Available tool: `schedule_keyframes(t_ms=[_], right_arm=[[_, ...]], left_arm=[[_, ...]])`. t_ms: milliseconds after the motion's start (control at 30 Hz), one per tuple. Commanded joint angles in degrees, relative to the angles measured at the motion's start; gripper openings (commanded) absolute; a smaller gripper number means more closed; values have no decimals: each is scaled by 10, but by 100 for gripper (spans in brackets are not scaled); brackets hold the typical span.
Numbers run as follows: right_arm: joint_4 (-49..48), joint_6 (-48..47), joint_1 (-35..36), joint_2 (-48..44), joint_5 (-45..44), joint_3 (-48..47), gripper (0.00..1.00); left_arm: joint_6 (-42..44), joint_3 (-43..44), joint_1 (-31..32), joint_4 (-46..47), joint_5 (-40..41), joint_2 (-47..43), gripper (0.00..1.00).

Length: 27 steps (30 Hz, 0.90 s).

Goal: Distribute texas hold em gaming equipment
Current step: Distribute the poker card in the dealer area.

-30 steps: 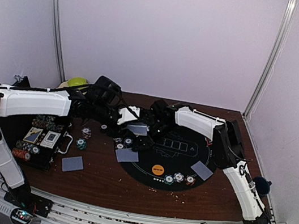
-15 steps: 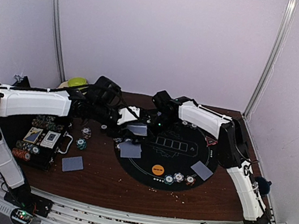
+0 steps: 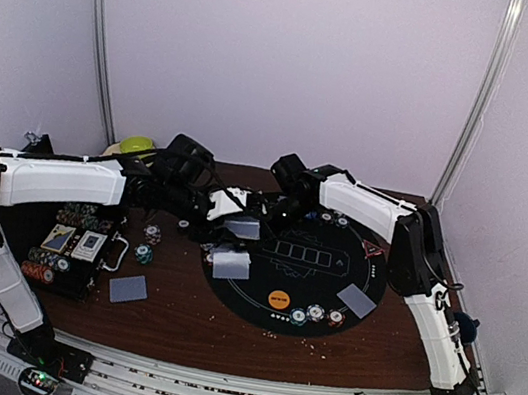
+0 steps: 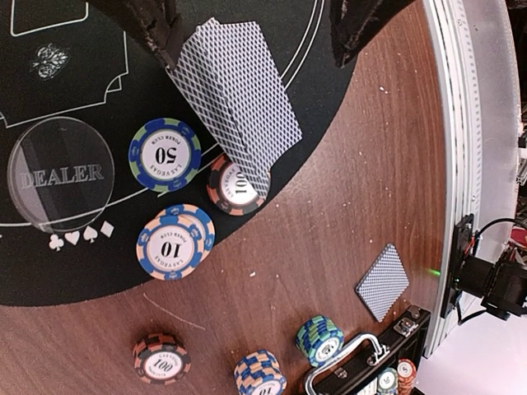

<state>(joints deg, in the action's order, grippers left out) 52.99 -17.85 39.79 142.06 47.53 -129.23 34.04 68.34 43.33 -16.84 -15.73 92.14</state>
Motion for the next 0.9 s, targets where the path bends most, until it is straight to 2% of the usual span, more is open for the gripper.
schedule_keyframes(t_ms=[0,333,700,867], right_arm=[[13,-8,4,-2,6,15,63],[34,-26,4,2,7,20,62],[-63,44,4,8,-100,23,67],[-76,57,4,24,-109,15,71]], left_arm=[[8,-4,1,12,-10,-3,4],[9,-4,1,12,-10,-1,4],[9,-2,1,12,-9,3,4],[8,-2,1,12,-10,4,4]])
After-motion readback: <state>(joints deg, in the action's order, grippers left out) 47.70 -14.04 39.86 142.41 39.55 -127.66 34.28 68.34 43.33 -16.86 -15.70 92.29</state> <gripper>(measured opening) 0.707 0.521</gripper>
